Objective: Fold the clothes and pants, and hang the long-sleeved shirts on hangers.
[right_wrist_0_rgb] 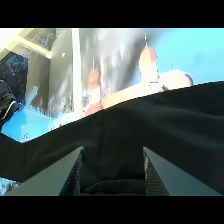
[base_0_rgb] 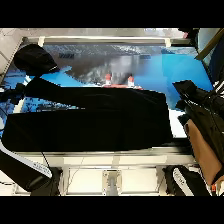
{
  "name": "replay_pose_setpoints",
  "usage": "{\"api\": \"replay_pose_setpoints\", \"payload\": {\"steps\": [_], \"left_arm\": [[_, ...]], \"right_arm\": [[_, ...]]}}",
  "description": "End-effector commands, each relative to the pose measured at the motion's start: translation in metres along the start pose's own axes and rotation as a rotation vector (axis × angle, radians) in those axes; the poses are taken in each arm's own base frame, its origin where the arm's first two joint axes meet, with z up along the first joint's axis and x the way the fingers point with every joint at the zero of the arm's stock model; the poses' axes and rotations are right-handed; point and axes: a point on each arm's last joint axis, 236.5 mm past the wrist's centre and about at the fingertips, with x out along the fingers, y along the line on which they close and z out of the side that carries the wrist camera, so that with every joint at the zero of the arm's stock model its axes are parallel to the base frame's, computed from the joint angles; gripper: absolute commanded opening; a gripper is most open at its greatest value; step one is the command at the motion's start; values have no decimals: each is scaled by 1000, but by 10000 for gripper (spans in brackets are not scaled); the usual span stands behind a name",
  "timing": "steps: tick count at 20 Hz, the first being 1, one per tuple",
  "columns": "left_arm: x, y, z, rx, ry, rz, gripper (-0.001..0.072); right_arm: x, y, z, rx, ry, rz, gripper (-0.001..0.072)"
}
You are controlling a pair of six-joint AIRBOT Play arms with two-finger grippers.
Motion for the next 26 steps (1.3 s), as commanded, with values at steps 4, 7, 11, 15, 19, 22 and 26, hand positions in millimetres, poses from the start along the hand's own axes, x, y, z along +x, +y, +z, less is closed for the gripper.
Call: {"api": "replay_pose_setpoints", "payload": {"steps": [4,7,11,15,19,22,26], "left_arm": [[-42,-16,8,211,11,-18,6],[-99,-32,20,324,-12,-42,6],[-166,-59,37,393,-107,-76,6],[-157,-54,27,387,-58,-69,6],[-144,-51,23,348,-39,-66,6],[-142,-25,27,410,-34,43,6],[-145,50,37,447,-3,355,6]], "right_arm": [[-1,0,1,-3,-2,-1,410],[-3,-16,3,-82,0,-80,409],[5,-43,-7,-114,64,-161,408],[26,-66,-20,-74,139,-193,408],[39,-81,-38,-36,223,-206,409],[38,-80,-49,-31,272,-200,409],[43,-84,-35,-39,212,-211,410]]}}
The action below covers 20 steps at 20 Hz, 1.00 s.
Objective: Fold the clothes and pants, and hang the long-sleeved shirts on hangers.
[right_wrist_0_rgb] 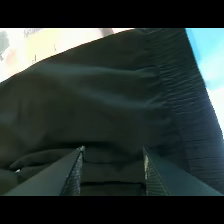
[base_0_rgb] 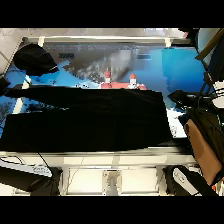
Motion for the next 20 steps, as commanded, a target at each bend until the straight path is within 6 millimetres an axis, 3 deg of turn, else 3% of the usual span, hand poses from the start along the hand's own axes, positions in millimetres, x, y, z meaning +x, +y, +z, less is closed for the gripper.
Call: {"api": "replay_pose_setpoints", "payload": {"steps": [1,6,13,17,20], "left_arm": [[4,44,-11,35,50,181,6],[17,19,-10,59,40,141,6],[22,-6,-9,102,27,118,7],[22,-6,-9,56,25,119,7],[22,-6,-10,56,26,119,6]], "right_arm": [[8,-7,17,19,-59,-11,410],[77,-37,15,55,100,-3,462],[163,-69,49,23,218,13,460],[191,-72,36,-4,350,68,459],[195,-65,36,-48,360,116,452]]}}
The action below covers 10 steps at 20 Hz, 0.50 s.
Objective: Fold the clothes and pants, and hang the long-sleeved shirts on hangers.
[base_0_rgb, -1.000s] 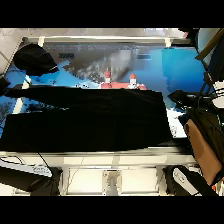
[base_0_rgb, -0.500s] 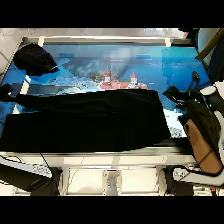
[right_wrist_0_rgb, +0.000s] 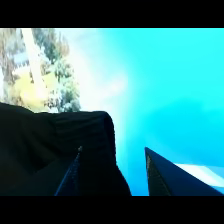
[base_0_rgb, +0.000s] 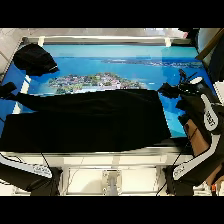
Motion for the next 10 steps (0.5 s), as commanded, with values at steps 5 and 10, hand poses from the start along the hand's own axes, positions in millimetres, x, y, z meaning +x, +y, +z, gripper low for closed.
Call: {"api": "replay_pose_setpoints", "payload": {"steps": [5,10], "left_arm": [[6,0,-3,-12,13,1,6],[13,0,-7,-12,28,2,7]], "right_arm": [[11,19,-18,-73,108,121,450],[11,31,-11,-92,72,177,51]]}}
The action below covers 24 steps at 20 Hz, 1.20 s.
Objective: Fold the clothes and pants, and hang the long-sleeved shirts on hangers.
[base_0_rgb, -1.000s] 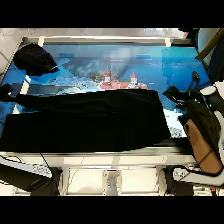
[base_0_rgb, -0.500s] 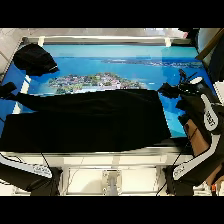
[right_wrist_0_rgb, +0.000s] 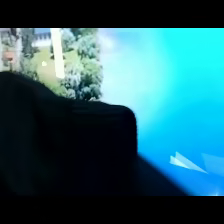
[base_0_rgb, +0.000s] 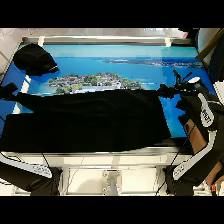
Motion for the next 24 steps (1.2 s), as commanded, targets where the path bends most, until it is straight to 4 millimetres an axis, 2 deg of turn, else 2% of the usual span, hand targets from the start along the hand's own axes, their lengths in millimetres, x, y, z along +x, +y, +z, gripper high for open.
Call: {"api": "replay_pose_setpoints", "payload": {"steps": [1,4,6,9,12,14,17,21,24], "left_arm": [[3,0,-2,0,7,0,6],[0,-1,3,1,-13,-1,6],[-7,-3,17,2,-69,-8,7],[-15,-16,37,3,-156,-39,6],[-19,-36,53,34,-232,-63,7],[-22,-42,61,40,-270,-72,7],[-22,-43,62,40,-275,-73,6],[-23,-52,54,49,-245,-84,6],[-36,-61,77,19,-333,-127,6]], "right_arm": [[0,16,12,-8,-50,69,23],[-17,31,25,-17,-78,111,23],[-37,36,30,-30,-63,102,23],[-74,26,41,-21,-99,-9,23],[-95,9,40,16,-111,-114,23],[-99,-9,37,69,-104,-186,23],[-100,-27,49,124,-164,-246,23],[-88,-11,60,78,-191,-233,23],[-90,2,89,63,-309,-207,23]]}}
